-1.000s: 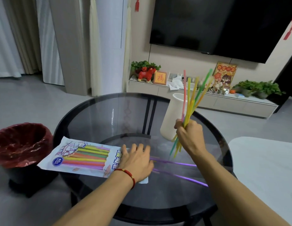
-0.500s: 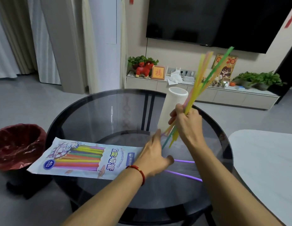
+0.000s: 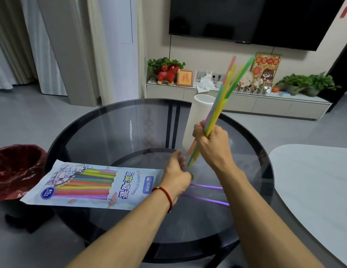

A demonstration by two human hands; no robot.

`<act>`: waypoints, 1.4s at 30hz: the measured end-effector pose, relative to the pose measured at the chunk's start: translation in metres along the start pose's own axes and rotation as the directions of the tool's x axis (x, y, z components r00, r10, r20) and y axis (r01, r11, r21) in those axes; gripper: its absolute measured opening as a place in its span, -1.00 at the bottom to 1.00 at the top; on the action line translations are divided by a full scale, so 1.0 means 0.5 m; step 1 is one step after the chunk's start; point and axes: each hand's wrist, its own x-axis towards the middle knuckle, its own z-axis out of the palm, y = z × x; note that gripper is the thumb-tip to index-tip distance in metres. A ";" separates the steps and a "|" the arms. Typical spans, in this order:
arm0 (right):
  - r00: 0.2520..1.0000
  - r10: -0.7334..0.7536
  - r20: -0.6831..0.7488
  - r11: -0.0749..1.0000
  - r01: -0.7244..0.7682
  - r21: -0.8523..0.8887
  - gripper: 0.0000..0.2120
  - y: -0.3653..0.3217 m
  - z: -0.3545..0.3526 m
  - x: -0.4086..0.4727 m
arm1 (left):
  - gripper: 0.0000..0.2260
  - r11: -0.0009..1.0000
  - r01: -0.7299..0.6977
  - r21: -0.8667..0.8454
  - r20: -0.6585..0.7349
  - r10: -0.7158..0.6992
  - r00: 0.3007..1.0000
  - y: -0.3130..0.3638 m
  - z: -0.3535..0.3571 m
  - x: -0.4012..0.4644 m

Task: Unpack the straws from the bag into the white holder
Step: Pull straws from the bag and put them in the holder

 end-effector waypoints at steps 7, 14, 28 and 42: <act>0.966 0.096 0.241 0.983 -0.055 -0.173 -0.70 0.042 0.022 -0.038 | -0.32 0.953 -0.240 0.186 -0.072 0.257 0.964 0.026 -0.023 -0.028; 0.941 0.166 0.296 0.981 -0.127 -0.148 -0.73 0.057 0.024 -0.050 | -0.41 0.877 -0.213 0.431 -0.047 0.258 0.965 0.032 -0.017 -0.047; 0.900 0.405 0.158 0.717 -0.420 0.556 -0.69 0.003 -0.052 -0.023 | -0.94 0.655 -0.460 0.599 0.198 0.435 0.878 0.079 -0.020 -0.057; 0.938 0.255 0.234 0.863 -0.330 0.382 -0.70 -0.036 0.007 -0.064 | -0.82 0.854 0.106 -0.510 0.138 -0.040 0.990 0.106 -0.024 -0.055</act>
